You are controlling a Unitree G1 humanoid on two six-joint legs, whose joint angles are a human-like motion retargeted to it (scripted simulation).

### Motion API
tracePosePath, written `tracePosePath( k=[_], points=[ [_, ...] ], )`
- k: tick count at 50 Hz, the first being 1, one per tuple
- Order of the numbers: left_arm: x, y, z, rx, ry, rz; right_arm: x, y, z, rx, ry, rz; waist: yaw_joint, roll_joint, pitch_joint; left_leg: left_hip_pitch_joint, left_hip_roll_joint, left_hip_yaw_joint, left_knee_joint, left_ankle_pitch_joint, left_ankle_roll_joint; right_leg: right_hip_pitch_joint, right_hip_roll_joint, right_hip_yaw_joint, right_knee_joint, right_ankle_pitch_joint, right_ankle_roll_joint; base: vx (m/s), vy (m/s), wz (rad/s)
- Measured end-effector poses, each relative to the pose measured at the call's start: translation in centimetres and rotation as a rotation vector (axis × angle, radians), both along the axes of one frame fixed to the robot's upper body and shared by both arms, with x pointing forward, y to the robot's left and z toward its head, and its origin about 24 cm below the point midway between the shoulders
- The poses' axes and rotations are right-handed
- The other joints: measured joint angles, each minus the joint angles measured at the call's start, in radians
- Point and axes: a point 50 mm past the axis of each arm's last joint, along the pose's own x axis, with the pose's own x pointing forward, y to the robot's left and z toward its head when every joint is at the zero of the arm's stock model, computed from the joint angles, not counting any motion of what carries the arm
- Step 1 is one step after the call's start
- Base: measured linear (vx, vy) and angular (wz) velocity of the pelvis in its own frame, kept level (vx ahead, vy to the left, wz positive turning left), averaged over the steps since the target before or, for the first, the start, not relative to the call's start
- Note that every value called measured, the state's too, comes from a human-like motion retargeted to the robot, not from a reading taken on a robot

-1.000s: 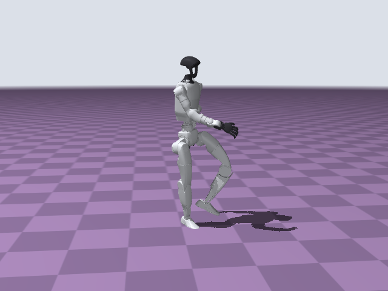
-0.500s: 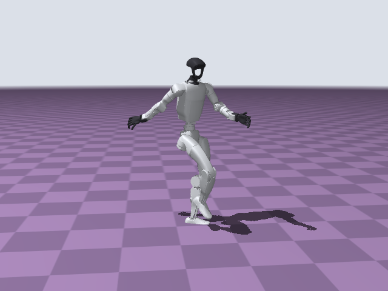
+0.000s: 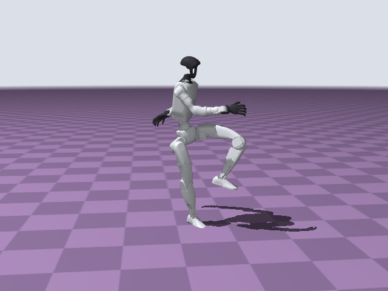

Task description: Upper body actions

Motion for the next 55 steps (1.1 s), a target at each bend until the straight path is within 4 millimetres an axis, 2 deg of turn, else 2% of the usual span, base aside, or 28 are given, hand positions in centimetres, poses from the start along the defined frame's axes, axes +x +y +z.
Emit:
tracePosePath(
  k=[3, 5, 8, 10, 12, 13, 15, 17, 18, 20, 22, 23, 25, 28, 30, 31, 35, 38, 40, 42, 43, 45, 47, 48, 50, 52, 53, 55],
  points=[
    [0.8, -1.0, -0.9, 0.111, 0.018, 0.06, -0.4, 1.0, 1.8, 0.029, -0.058, 0.049, -0.058, 0.014, -0.041, 0.054, 0.01, 0.03, -0.032, -0.021, -0.001, -0.009, 0.02, -0.026, -0.016, -0.002, 0.017, -0.05, 0.11, 1.03],
    [2.3, -2.1, -2.2, 0.12, -0.032, 0.068, -0.8, 1.5, 0.3, 0.05, -0.02, 0.073, -0.121, 0.038, -0.107, 0.115, 0.021, 0.016, -0.054, 0.0, -0.003, -0.016, 0.053, -0.073, -0.045, -0.002, 0.025, -0.02, 0.25, 1.48],
    [5.6, -3.8, -4.4, 0.018, -0.185, 0.053, -2.2, 2.1, -6.3, 0.038, 0.142, 0.078, -0.224, 0.073, -0.229, 0.324, -0.016, -0.015, -0.205, 0.075, -0.048, -0.028, 0.093, -0.155, -0.071, -0.016, 0.036, 0.17, 0.26, 1.41],
    [8.9, -5.1, -5.9, -0.079, -0.301, 0.007, -4.3, 1.7, -12.6, -0.032, 0.317, 0.046, -0.291, 0.06, -0.29, 0.57, -0.13, 0.054, -0.454, 0.142, -0.074, -0.032, 0.063, -0.224, -0.06, -0.051, 0.049, 0.26, 0.25, 1.31],
    [12.4, -6.3, -7.3, -0.137, -0.395, -0.074, -8.8, 0.6, -20.3, -0.137, 0.55, 0.021, -0.364, 0.023, -0.32, 0.848, -0.35, 0.08, -0.856, 0.198, -0.125, -0.023, 0.007, -0.263, 0.001, -0.096, 0.07, 0.31, 0.29, 1.19],
    [14.2, -6.8, -7.8, -0.155, -0.442, -0.126, -11.9, -0.2, -24.0, -0.19, 0.677, 0.009, -0.418, 0.022, -0.329, 0.983, -0.492, 0.018, -1.121, 0.247, -0.172, -0.014, 0.005, -0.299, 0.042, -0.109, 0.072, 0.3, 0.2, 0.85],
    [18.7, -7.3, -8.7, -0.185, -0.564, -0.246, -19.2, -2.0, -30.2, -0.279, 0.93, -0.048, -0.44, 0.056, -0.333, 1.26, -0.651, 0.049, -1.62, 0.038, -0.201, -0.034, 0.033, -0.375, 0.189, -0.022, 0.061, 0.13, 0.15, 0.08],
    [26.0, -8.2, -9.1, -0.228, -0.765, -0.364, -25.3, -4.2, -34.1, -0.279, 1.142, -0.235, -0.591, 0.101, -0.345, 1.326, -0.577, 0.119, -1.811, 0.004, -0.205, -0.274, -0.052, -0.505, 0.592, 0.227, 0.034, -0.32, 0.3, 1.62],
    [30.3, -8.6, -8.8, -0.243, -0.891, -0.424, -27.8, -5.0, -35.1, -0.216, 1.222, -0.352, -0.7, 0.103, -0.345, 1.254, -0.562, -0.044, -1.786, 0.0, -0.203, -0.443, -0.122, -0.495, 0.835, 0.239, -0.01, -0.46, 0.47, 1.8],
    [39.1, -8.3, -6.7, -0.23, -1.157, -0.576, -32.4, -7.4, -36.3, -0.037, 1.345, -0.607, -0.736, 0.1, -0.292, 1.199, -0.584, -0.034, -1.751, -0.01, -0.168, -0.705, -0.176, -0.377, 1.223, 0.1, -0.069, -0.47, 0.57, 0.08],
    [47.2, -6.1, -2.5, -0.156, -1.369, -0.781, -35.2, -10.0, -36.7, 0.085, 1.417, -0.882, -0.822, 0.11, -0.199, 1.172, -0.571, -0.08, -1.732, -0.002, -0.135, -0.866, -0.227, -0.37, 1.43, 0.036, -0.07, -0.62, 0.4, 0.86],
    [50.1, -5.1, -0.4, -0.081, -1.435, -0.869, -36.7, -11.1, -36.8, 0.089, 1.446, -1.011, -0.884, 0.129, -0.155, 1.164, -0.537, -0.125, -1.722, 0.006, -0.129, -0.905, -0.236, -0.409, 1.478, 0.025, -0.07, -0.49, 0.13, 1.55],
    [53.8, -4.5, 3.1, 0.096, -1.531, -1.0, -40.1, -13.6, -36.3, -0.006, 1.503, -1.219, -0.941, 0.16, -0.116, 1.146, -0.488, -0.159, -1.707, 0.019, -0.128, -0.998, -0.208, -0.443, 1.543, -0.003, -0.069, -0.18, -0.01, 0.79],
    [56.1, -4.9, 6.1, 0.294, -1.643, -1.096, -46.5, -16.5, -34.6, -0.223, 1.642, -1.349, -0.899, 0.195, -0.176, 1.12, -0.468, -0.116, -1.715, 0.022, -0.124, -1.088, -0.16, -0.455, 1.56, -0.035, -0.069, 0.28, 0.0, -0.54],
    [56.1, -5.6, 6.5, 0.319, -1.687, -1.149, -50.3, -17.3, -33.3, -0.325, 1.741, -1.368, -0.874, 0.197, -0.232, 1.121, -0.476, -0.108, -1.718, 0.012, -0.125, -1.06, -0.184, -0.461, 1.547, -0.05, -0.07, 0.38, -0.1, -0.32],
    [55.9, -6.2, 6.4, 0.304, -1.701, -1.172, -50.9, -17.4, -33.1, -0.347, 1.767, -1.361, -0.858, 0.191, -0.248, 1.12, -0.479, -0.104, -1.718, 0.007, -0.135, -1.028, -0.189, -0.46, 1.524, -0.048, -0.069, 0.15, -0.22, -0.25],
    [53.5, -7.4, 4.0, 0.23, -1.671, -1.168, -51.3, -16.3, -33.4, -0.363, 1.814, -1.287, -0.808, 0.162, -0.296, 1.13, -0.473, -0.071, -1.742, 0.014, -0.178, -0.799, -0.146, -0.463, 1.286, -0.01, -0.069, 0.02, -0.36, -0.55],
    [48.3, -7.8, -0.9, 0.141, -1.521, -1.039, -48.4, -14.4, -35.0, -0.253, 1.797, -1.176, -0.796, 0.151, -0.312, 1.179, -0.469, -0.036, -1.763, 0.007, -0.196, -0.508, -0.016, -0.382, 0.85, 0.04, 0.02, 0.18, -0.22, -0.44],
    [43.2, -8.4, -4.5, 0.031, -1.354, -0.951, -45.6, -12.7, -36.1, -0.11, 1.731, -1.142, -0.801, 0.126, -0.359, 1.18, -0.51, -0.031, -1.779, 0.002, -0.199, -0.321, 0.026, -0.312, 0.484, 0.092, 0.073, 0.23, -0.22, 0.1],
    [36.7, -8.8, -7.5, -0.133, -1.146, -0.885, -42.4, -11.0, -36.9, 0.058, 1.642, -1.128, -0.806, 0.089, -0.416, 1.17, -0.575, -0.032, -1.788, -0.008, -0.202, -0.17, 0.034, -0.252, 0.168, -0.069, 0.148, 0.25, -0.24, 0.04],
    [33.1, -8.8, -8.5, -0.227, -1.028, -0.854, -41.0, -10.2, -37.1, 0.129, 1.606, -1.104, -0.789, 0.074, -0.448, 1.167, -0.597, -0.014, -1.792, -0.015, -0.209, -0.127, 0.018, -0.333, 0.071, -0.17, 0.136, 0.29, -0.25, -0.34],
    [25.9, -7.6, -9.2, -0.437, -0.762, -0.816, -38.7, -8.5, -37.4, 0.228, 1.584, -1.009, -0.754, 0.027, -0.523, 1.146, -0.638, 0.013, -1.799, -0.017, -0.229, -0.149, -0.002, -0.353, -0.047, -0.089, 0.149, 0.28, -0.25, -0.64],
    [20.4, -7.1, -8.6, -0.545, -0.474, -0.773, -36.2, -7.0, -37.5, 0.24, 1.613, -0.863, -0.647, 0.042, -0.602, 1.056, -0.577, 0.078, -1.773, -0.022, -0.252, -0.218, -0.02, -0.18, -0.067, -0.073, 0.227, 0.11, -0.21, -0.85],
    [17.8, -7.0, -8.2, -0.521, -0.37, -0.735, -35.1, -6.9, -37.4, 0.211, 1.618, -0.795, -0.644, 0.047, -0.623, 1.011, -0.555, 0.067, -1.745, -0.023, -0.261, -0.245, -0.042, -0.303, -0.061, -0.075, 0.24, 0.06, -0.18, -0.26],
    [15.2, -7.0, -7.8, -0.403, -0.323, -0.604, -32.4, -6.5, -37.1, 0.109, 1.565, -0.644, -0.619, 0.01, -0.555, 1.049, -0.566, 0.101, -1.729, -0.02, -0.257, -0.256, -0.002, -0.216, -0.038, -0.062, 0.171, 0.04, -0.14, -0.6],
    [15.0, -7.4, -8.1, -0.31, -0.447, -0.434, -29.0, -6.2, -36.2, -0.027, 1.443, -0.482, -0.623, 0.014, -0.443, 1.107, -0.553, 0.122, -1.726, -0.006, -0.248, -0.196, 0.014, -0.161, -0.043, -0.056, 0.167, -0.12, -0.09, -0.49],
    [15.2, -7.7, -8.2, -0.288, -0.504, -0.364, -27.7, -6.3, -35.8, -0.106, 1.383, -0.424, -0.651, 0.019, -0.405, 1.121, -0.551, 0.108, -1.722, 0.001, -0.245, -0.169, 0.006, -0.23, -0.054, -0.05, 0.167, -0.23, -0.08, 0.3],
    [15.6, -8.2, -8.3, -0.273, -0.544, -0.268, -26.3, -6.8, -35.2, -0.261, 1.291, -0.347, -0.683, 0.024, -0.381, 1.129, -0.545, 0.123, -1.724, 0.002, -0.249, -0.158, 0.008, -0.235, -0.057, -0.053, 0.165, -0.24, -0.08, 0.47]
  ],
)
